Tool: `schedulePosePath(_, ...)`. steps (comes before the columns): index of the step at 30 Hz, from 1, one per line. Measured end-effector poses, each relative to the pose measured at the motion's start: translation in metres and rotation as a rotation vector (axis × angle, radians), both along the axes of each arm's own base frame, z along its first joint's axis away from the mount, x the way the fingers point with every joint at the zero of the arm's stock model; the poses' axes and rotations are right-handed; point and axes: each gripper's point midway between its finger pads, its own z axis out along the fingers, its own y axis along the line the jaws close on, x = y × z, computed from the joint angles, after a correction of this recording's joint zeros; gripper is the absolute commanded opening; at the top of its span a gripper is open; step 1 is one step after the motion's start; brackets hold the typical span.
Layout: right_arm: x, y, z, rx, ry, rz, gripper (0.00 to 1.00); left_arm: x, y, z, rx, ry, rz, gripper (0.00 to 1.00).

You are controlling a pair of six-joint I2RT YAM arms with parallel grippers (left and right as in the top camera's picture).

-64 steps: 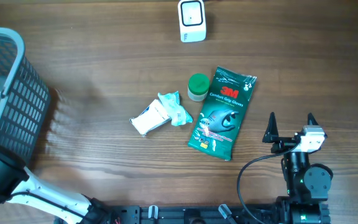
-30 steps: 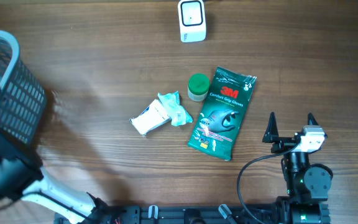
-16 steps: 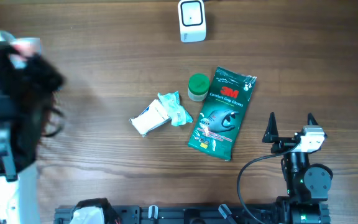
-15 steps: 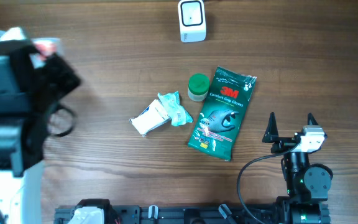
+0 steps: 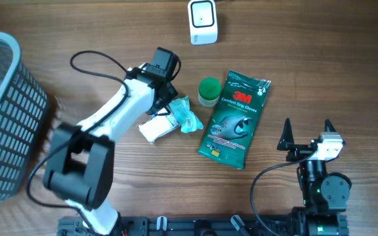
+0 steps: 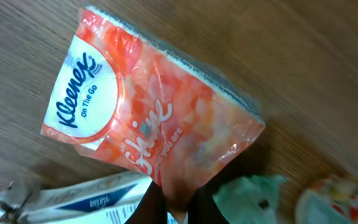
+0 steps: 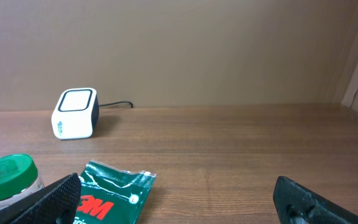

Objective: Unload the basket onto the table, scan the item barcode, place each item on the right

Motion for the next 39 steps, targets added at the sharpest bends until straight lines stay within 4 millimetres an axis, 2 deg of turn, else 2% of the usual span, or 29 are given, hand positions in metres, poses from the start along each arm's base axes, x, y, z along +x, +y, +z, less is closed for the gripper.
schedulePosePath(1,0.000,0.000,0.000,0.000,0.000,0.000,1.00,0.001,-0.001,-0.006,0.001,0.008,0.002,1.00)
schedulePosePath(4,0.000,0.000,0.000,0.000,0.000,0.000,1.00,0.000,-0.004,-0.013,-0.008,0.025,-0.006,1.00)
schedulePosePath(7,0.000,0.000,0.000,0.000,0.000,0.000,1.00,0.006,-0.007,0.003,-0.008,0.007,-0.040,1.00)
schedulePosePath(10,0.000,0.000,0.000,0.000,0.000,0.000,1.00,0.044,-0.019,0.101,-0.031,-0.203,-0.117,1.00)
schedulePosePath(11,0.000,0.000,0.000,0.000,0.000,0.000,1.00,0.063,-0.021,0.168,-0.044,-0.374,-0.137,1.00)
schedulePosePath(13,0.000,0.000,0.000,0.000,0.000,0.000,1.00,0.067,-0.012,0.268,-0.021,-0.614,-0.163,1.00)
schedulePosePath(14,0.000,0.000,0.000,0.000,0.000,0.000,1.00,0.062,-0.001,0.321,0.001,-0.746,-0.158,1.00)
schedulePosePath(15,0.000,0.000,0.000,0.000,0.000,0.000,1.00,0.048,0.016,0.386,0.044,-0.913,-0.142,1.00)
schedulePosePath(16,0.000,0.000,0.000,0.000,0.000,0.000,1.00,0.036,0.029,0.428,0.074,-1.030,-0.124,1.00)
schedulePosePath(18,0.000,0.000,0.000,0.000,0.000,0.000,1.00,0.005,0.054,0.496,0.154,-1.227,-0.092,1.00)
schedulePosePath(20,0.000,0.000,0.000,0.000,0.000,0.000,1.00,-0.036,0.082,0.543,0.274,-1.354,-0.083,1.00)
schedulePosePath(23,0.000,0.000,0.000,0.000,-0.001,0.000,1.00,-0.076,0.107,0.564,0.416,-1.386,-0.100,1.00)
schedulePosePath(25,0.000,0.004,0.000,0.021,0.000,0.026,1.00,-0.100,0.128,0.567,0.505,-1.363,-0.069,1.00)
schedulePosePath(27,0.000,0.015,0.000,0.179,0.001,0.086,1.00,-0.113,0.142,0.569,0.549,-1.354,-0.030,1.00)
schedulePosePath(30,-0.006,0.049,0.006,0.710,0.061,0.278,1.00,-0.130,0.154,0.570,0.580,-1.350,-0.004,1.00)
schedulePosePath(31,-0.012,0.069,0.006,0.930,0.145,0.388,1.00,-0.137,0.157,0.565,0.583,-1.348,-0.006,1.00)
schedulePosePath(32,-0.018,0.082,0.006,1.055,0.216,0.451,1.00,-0.146,0.159,0.559,0.575,-1.356,-0.019,1.00)
schedulePosePath(34,-0.032,0.106,0.004,1.212,0.362,0.569,1.00,-0.171,0.161,0.554,0.539,-1.415,-0.051,1.00)
schedulePosePath(37,-0.054,0.131,0.002,1.225,0.508,0.722,0.99,-0.215,0.168,0.547,0.498,-1.532,-0.074,1.00)
schedulePosePath(39,-0.065,0.140,-0.002,1.230,0.586,0.781,0.99,-0.240,0.178,0.545,0.521,-1.586,-0.040,1.00)
